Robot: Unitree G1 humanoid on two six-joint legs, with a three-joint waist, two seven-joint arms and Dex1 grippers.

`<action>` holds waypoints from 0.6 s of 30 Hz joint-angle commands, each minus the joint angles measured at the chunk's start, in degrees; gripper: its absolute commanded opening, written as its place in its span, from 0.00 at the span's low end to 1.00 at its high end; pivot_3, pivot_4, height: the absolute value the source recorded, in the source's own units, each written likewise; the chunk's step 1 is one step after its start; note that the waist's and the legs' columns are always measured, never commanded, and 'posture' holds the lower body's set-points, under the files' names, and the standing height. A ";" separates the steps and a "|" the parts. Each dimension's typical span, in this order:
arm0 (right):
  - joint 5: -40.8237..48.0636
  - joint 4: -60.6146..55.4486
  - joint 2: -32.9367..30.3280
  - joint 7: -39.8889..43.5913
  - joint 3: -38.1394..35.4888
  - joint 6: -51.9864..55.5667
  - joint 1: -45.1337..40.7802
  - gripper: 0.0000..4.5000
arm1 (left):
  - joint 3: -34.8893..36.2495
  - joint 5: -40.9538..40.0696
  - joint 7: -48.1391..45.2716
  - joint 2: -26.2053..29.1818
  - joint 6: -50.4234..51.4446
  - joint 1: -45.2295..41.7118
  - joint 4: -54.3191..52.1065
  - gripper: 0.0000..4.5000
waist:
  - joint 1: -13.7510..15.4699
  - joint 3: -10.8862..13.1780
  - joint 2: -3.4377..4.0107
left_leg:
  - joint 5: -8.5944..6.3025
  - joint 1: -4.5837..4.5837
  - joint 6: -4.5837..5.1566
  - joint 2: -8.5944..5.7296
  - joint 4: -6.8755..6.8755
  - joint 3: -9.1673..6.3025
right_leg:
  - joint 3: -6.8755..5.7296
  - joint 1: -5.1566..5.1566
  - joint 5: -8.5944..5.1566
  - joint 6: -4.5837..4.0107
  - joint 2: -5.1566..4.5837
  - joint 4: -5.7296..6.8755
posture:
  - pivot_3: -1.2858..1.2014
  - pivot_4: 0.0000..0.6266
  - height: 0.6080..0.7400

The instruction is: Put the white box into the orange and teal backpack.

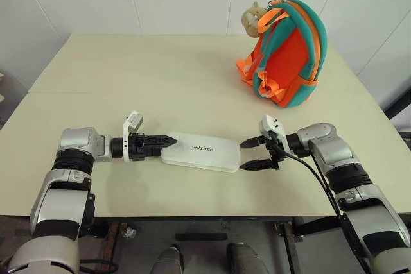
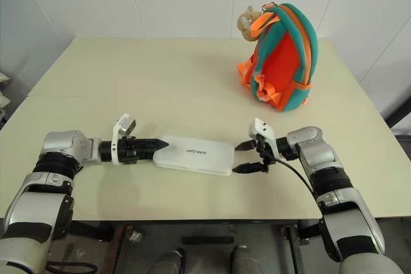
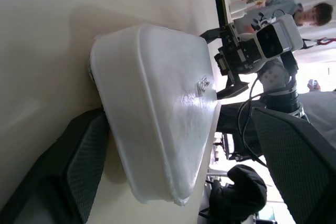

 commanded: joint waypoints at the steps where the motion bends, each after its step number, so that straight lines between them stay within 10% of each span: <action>1: -0.11 -0.06 0.42 -0.81 -1.06 -3.23 -1.17 1.00 | -1.71 0.70 -1.63 -0.72 1.43 -1.04 1.36 1.00 | 0.00 0.00 0.00 | 0.00 0.00 0.00 0.00 0.00 0.00 | 0.00 0.00 0.00 0.00 0.00 -0.01 | 0.52 0.24 1.00; 13: -1.27 -0.46 -1.50 0.29 -0.62 -8.05 1.27 1.00 | -2.63 2.19 -6.84 -2.39 -5.12 -2.08 4.35 1.00 | 0.12 0.00 0.00 | 0.01 0.00 -0.02 -0.01 0.01 -0.01 | 0.00 0.00 0.00 0.00 0.00 0.02 | 0.52 0.24 1.00; 18: -1.55 -1.57 -3.04 0.05 -0.87 -9.62 3.50 1.00 | -6.19 4.26 -11.93 -2.22 -5.66 -3.24 6.08 0.74 | 0.05 0.00 0.00 | 0.00 -0.03 -0.01 -0.03 0.01 -0.03 | -0.01 0.00 -0.01 0.01 0.00 -0.01 | 0.52 0.24 1.00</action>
